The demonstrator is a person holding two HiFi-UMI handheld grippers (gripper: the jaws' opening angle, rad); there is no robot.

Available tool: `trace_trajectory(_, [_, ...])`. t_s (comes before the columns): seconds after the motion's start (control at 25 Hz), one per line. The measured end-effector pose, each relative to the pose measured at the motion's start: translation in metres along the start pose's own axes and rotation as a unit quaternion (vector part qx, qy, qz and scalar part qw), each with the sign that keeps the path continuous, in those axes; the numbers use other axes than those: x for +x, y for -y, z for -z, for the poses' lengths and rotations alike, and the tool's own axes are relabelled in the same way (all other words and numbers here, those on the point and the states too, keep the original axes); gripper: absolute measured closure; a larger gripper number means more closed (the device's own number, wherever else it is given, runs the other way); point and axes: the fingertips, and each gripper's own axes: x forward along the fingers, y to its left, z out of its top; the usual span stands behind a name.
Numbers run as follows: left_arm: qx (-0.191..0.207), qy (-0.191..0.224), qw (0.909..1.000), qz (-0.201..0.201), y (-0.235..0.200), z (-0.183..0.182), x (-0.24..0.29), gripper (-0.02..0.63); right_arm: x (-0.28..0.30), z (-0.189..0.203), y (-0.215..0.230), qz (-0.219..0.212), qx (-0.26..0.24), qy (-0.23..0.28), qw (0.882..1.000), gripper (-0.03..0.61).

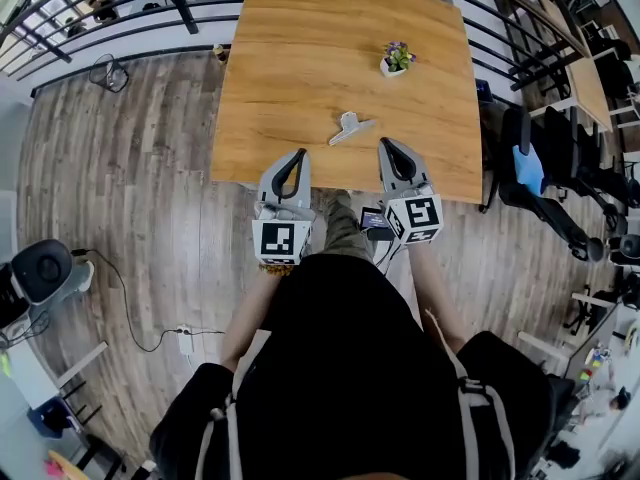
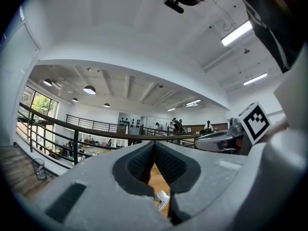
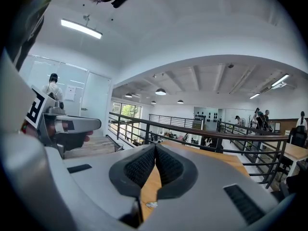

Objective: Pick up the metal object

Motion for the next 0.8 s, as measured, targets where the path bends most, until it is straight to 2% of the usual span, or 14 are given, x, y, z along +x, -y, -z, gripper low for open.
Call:
trace_trajectory(0.24, [0.005, 0.003, 0.9998, -0.018, -0.011, -0.003, 0.006, 0.603, 0.006, -0.001, 0.011, -0.009, -0.014, -0.001, 1.0, 0.577])
trace_trajectory(0.8, [0.001, -0.01, 0.9997, -0.022, -0.01, 0.007, 0.021, 0.603, 0.019, 0.01, 0.035, -0.005, -0.015, -0.012, 1.0, 0.577])
